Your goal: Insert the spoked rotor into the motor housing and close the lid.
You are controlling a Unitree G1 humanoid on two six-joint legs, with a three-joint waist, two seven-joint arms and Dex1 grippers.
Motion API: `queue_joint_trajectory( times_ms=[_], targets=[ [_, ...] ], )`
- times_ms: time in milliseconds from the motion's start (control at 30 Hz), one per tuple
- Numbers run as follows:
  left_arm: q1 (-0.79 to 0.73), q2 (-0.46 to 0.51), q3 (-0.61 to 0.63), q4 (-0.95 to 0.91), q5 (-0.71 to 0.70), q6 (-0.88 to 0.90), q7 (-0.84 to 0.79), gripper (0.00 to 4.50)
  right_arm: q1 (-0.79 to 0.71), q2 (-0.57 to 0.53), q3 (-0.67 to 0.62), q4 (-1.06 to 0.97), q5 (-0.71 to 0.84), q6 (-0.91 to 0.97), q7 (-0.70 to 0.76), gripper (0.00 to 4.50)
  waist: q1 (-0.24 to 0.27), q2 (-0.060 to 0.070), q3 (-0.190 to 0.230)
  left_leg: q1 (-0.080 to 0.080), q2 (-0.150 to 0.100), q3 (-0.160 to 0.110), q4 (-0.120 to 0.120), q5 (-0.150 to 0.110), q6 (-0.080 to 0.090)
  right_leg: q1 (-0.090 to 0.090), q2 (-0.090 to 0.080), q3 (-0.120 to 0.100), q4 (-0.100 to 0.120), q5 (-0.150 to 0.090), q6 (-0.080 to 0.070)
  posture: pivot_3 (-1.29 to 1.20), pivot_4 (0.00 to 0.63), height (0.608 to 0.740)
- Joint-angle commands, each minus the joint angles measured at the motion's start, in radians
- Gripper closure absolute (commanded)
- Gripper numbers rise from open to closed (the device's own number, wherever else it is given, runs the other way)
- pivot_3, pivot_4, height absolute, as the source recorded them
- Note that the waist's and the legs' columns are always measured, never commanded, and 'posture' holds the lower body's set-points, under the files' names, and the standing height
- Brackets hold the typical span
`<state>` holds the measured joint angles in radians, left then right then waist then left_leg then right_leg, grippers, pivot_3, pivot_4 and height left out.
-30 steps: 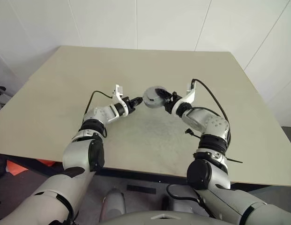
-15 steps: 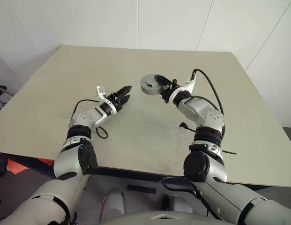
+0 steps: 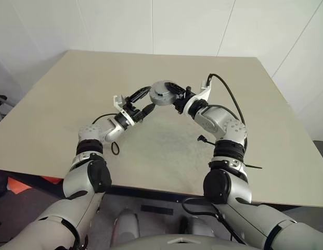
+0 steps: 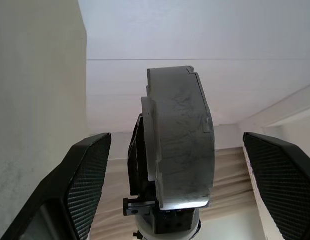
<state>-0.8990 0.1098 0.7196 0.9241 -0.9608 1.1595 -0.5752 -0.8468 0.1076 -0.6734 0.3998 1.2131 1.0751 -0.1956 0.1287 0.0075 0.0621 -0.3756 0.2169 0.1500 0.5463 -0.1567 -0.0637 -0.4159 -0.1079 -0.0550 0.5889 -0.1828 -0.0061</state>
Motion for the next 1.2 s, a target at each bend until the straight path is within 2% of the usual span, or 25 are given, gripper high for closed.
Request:
queue_joint_trajectory(
  times_ms=[33,467,567,733,1067,1200],
  targets=[
    [-0.039,-0.011,0.015,-0.024,-0.041,-0.019,0.003,0.04,-0.009,0.006,0.030,-0.071,0.069,0.005,0.011,2.44,0.000,0.000,0.000,0.000,0.000,0.000,0.000,0.000,0.000,0.000,0.000,0.000,0.000,0.000,0.000,0.00,0.000,0.740],
    [-0.067,-0.038,-0.015,-0.004,-0.022,-0.103,0.018,0.04,0.012,-0.013,0.065,-0.086,0.081,-0.015,0.011,2.44,0.001,0.000,0.000,-0.001,0.000,0.000,0.001,0.000,0.000,0.000,0.000,0.000,0.000,0.000,0.001,0.00,0.000,0.740],
    [-0.067,-0.040,-0.017,-0.004,-0.024,-0.113,0.023,0.66,0.013,-0.016,0.070,-0.086,0.082,-0.021,0.013,2.44,0.002,0.000,0.000,-0.001,0.000,0.000,0.002,0.000,0.000,0.000,0.000,0.000,0.001,0.001,0.001,0.00,0.000,0.740],
    [-0.065,-0.041,-0.016,-0.008,-0.033,-0.119,0.031,2.34,0.015,-0.022,0.082,-0.084,0.091,-0.031,0.011,2.44,0.002,0.000,0.000,-0.001,0.000,-0.001,0.003,0.000,0.000,0.000,0.000,0.000,0.001,0.001,0.001,0.00,0.000,0.740],
    [-0.063,-0.038,-0.021,-0.013,-0.036,-0.117,0.045,2.39,0.020,-0.034,0.102,-0.082,0.101,-0.038,0.045,2.44,0.002,0.000,0.000,-0.002,0.001,-0.001,0.006,0.000,0.000,0.000,0.000,0.000,0.003,0.001,0.001,0.00,0.000,0.740],
    [-0.063,-0.038,-0.021,-0.010,-0.036,-0.124,0.050,2.39,0.029,-0.043,0.129,-0.101,0.074,-0.045,0.072,1.14,0.003,0.000,0.000,-0.003,0.001,-0.001,0.008,0.000,0.000,0.000,0.000,0.000,0.003,0.001,0.002,0.00,0.000,0.740]
  ],
)
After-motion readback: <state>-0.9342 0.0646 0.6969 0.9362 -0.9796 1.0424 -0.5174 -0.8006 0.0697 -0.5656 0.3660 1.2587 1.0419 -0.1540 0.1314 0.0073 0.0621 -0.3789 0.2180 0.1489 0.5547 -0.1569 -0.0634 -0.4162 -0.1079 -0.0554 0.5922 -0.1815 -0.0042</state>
